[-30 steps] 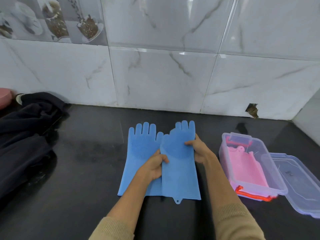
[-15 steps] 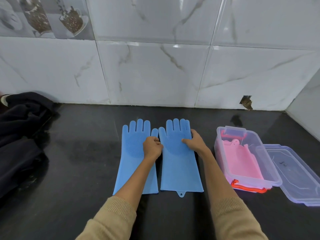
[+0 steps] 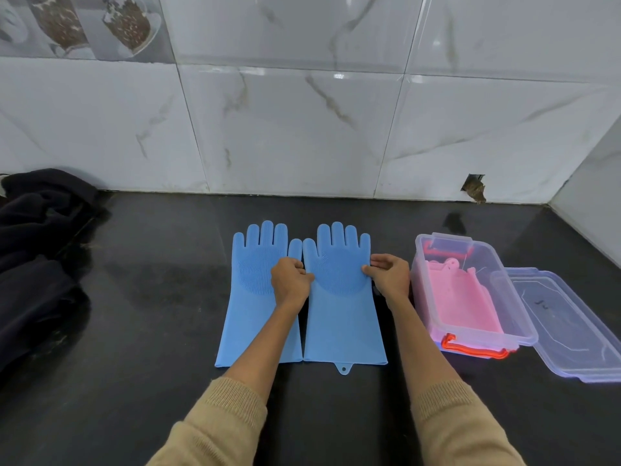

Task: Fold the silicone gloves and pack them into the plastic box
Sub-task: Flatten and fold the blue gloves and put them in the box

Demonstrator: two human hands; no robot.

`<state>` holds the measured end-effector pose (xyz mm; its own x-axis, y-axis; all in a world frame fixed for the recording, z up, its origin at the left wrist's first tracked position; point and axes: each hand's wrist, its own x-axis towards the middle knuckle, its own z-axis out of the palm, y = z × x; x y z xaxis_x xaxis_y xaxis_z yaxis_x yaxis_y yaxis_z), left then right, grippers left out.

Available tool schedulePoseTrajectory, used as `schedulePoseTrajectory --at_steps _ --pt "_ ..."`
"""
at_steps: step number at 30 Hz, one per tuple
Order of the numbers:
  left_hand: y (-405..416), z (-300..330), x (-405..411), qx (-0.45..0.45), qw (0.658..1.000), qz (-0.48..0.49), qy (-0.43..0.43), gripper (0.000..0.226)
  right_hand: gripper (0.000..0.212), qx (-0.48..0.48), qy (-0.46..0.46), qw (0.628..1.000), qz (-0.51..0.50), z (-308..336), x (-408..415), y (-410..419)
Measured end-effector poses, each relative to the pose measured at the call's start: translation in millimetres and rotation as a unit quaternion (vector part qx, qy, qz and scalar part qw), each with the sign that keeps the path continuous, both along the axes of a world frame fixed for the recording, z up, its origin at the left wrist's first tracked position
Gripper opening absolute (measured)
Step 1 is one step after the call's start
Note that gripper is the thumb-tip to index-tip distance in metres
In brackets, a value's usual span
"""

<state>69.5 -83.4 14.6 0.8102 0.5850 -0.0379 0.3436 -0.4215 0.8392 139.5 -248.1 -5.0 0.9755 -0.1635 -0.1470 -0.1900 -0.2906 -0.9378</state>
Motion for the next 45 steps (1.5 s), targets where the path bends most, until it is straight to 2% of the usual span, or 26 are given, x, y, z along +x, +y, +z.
schedulePoseTrajectory --at_steps 2,5,7,9,13,16,19,23,26,33,38,40,42,45 --pt "-0.6 -0.4 -2.4 0.014 1.000 0.005 -0.001 0.037 0.032 0.001 -0.008 1.000 -0.004 1.2 -3.0 2.2" --pt "4.6 2.9 -11.9 0.013 0.999 0.038 -0.037 0.004 0.029 -0.006 -0.041 0.999 -0.021 3.1 -12.5 8.7" --pt "14.1 5.5 -18.6 0.017 0.996 0.077 -0.052 0.020 0.022 -0.024 -0.089 0.995 -0.037 4.8 -22.9 18.7" --pt "28.6 9.9 -24.9 0.033 0.991 0.123 -0.046 0.022 0.015 -0.032 -0.134 0.990 -0.029 6.0 -36.3 33.9" --pt "70.8 9.7 -33.8 0.049 0.979 0.186 0.070 0.028 0.011 -0.055 -0.182 0.980 0.064 8.5 -60.2 73.0" --pt "97.6 2.4 -41.2 -0.009 0.979 0.152 0.138 0.029 0.023 -0.086 -0.112 0.978 0.153 7.4 -68.6 101.7" --pt "105.5 -1.2 -46.1 -0.011 0.987 0.090 0.131 0.022 0.031 -0.094 -0.036 0.980 0.169 4.4 -68.3 117.3" --pt "111.9 -4.3 -48.8 -0.021 0.990 0.089 0.107 0.014 0.032 -0.077 0.021 0.983 0.167 6.8 -56.7 119.4" --pt "113.8 -6.5 -47.6 -0.023 0.990 0.089 0.108 0.016 0.032 -0.043 0.057 0.979 0.189 11.9 -47.4 117.0" --pt "114.2 -9.2 -39.0 0.010 0.985 0.093 0.143 0.025 0.027 -0.038 0.060 0.976 0.205 13.0 -39.9 115.5" --pt "114.3 -11.6 -29.6 0.055 0.983 0.028 0.173 0.035 0.033 -0.104 0.035 0.973 0.202 12.4 -40.5 123.4" --pt "113.8 -13.4 -24.8 0.011 0.991 -0.008 0.136 0.030 0.025 -0.087 0.023 0.972 0.217 14.3 -41.0 132.2" --pt "113.3 -14.2 -20.9 -0.063 0.994 -0.024 0.084 0.028 0.019 -0.015 0.030 0.969 0.246 17.0 -41.5 141.5" --pt "111.1 -11.2 -18.0 -0.216 0.975 -0.037 0.028 0.024 0.020 0.061 0.032 0.959 0.277 18.9 -42.2 148.6"
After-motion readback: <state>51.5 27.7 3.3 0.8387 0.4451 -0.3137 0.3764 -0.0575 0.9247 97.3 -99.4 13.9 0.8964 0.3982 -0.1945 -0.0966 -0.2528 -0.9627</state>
